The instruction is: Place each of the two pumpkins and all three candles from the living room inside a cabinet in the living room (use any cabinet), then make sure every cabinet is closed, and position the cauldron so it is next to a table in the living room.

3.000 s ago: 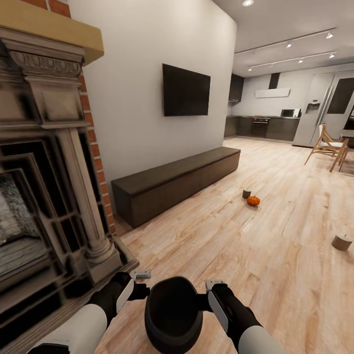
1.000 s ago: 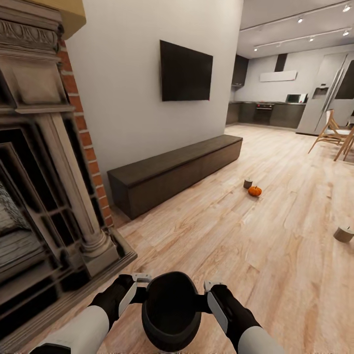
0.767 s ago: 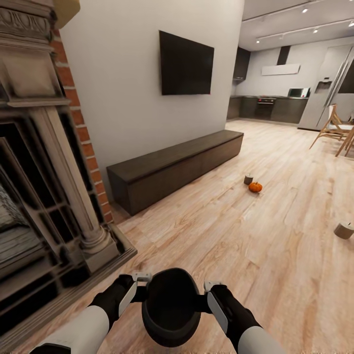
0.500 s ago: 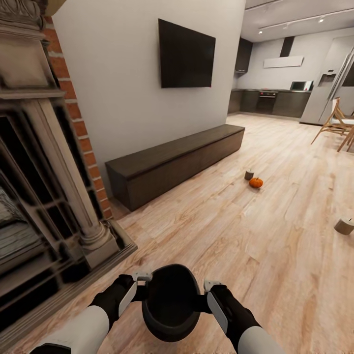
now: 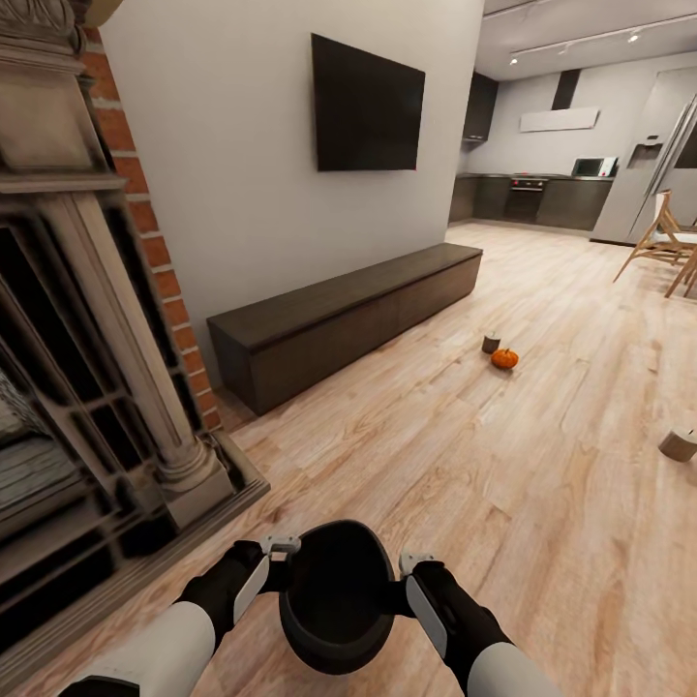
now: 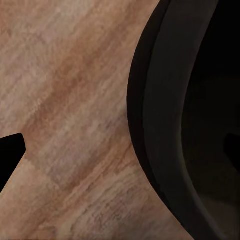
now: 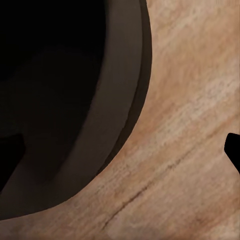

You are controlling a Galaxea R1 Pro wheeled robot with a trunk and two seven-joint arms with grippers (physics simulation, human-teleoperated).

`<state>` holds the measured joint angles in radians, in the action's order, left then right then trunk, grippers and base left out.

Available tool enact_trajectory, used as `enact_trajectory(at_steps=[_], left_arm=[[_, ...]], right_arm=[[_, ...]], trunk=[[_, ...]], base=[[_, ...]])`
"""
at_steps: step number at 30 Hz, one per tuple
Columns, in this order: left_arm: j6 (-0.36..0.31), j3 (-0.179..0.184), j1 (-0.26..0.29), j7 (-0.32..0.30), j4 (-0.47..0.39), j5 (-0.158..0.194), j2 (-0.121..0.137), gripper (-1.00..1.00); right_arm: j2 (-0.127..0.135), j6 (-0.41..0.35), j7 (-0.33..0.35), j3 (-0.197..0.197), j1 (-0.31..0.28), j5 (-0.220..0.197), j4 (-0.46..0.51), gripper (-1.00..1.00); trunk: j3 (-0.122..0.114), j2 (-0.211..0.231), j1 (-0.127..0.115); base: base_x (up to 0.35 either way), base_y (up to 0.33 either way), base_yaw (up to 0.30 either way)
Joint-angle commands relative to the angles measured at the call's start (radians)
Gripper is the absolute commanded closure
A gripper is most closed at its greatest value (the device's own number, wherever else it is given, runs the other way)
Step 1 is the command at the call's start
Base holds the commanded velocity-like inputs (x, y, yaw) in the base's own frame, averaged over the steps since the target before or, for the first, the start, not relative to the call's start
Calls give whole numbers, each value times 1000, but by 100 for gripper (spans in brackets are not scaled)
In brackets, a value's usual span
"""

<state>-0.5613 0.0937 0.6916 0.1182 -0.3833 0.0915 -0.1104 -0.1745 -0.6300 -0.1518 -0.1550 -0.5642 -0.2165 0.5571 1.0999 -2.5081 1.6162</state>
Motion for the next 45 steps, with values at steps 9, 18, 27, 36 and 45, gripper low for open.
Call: enact_trajectory(at_steps=[9,18,27,36,45], left_arm=[[-2,9,0,-77,-2,8,3,-100],[-2,9,0,-83,-2,8,4,-100],[-12,9,0,-92,-2,9,4,-100],[-19,9,0,-162,-2,9,5,-100],[-18,9,0,-169,-2,8,5,-100]], right_arm=[[0,8,-9,-3,0,-11,1,-100],[0,9,-9,-3,0,-11,1,-100],[0,9,-9,-4,0,-11,1,-100],[0,9,-9,-5,0,-11,0,-100],[0,9,-8,-5,0,-11,-3,-100]], trunk=[[1,0,0],[1,0,0],[1,0,0],[1,0,0],[5,-1,0]], base=[[80,0,0],[118,32,0],[16,5,0],[1,0,0],[0,0,0]])
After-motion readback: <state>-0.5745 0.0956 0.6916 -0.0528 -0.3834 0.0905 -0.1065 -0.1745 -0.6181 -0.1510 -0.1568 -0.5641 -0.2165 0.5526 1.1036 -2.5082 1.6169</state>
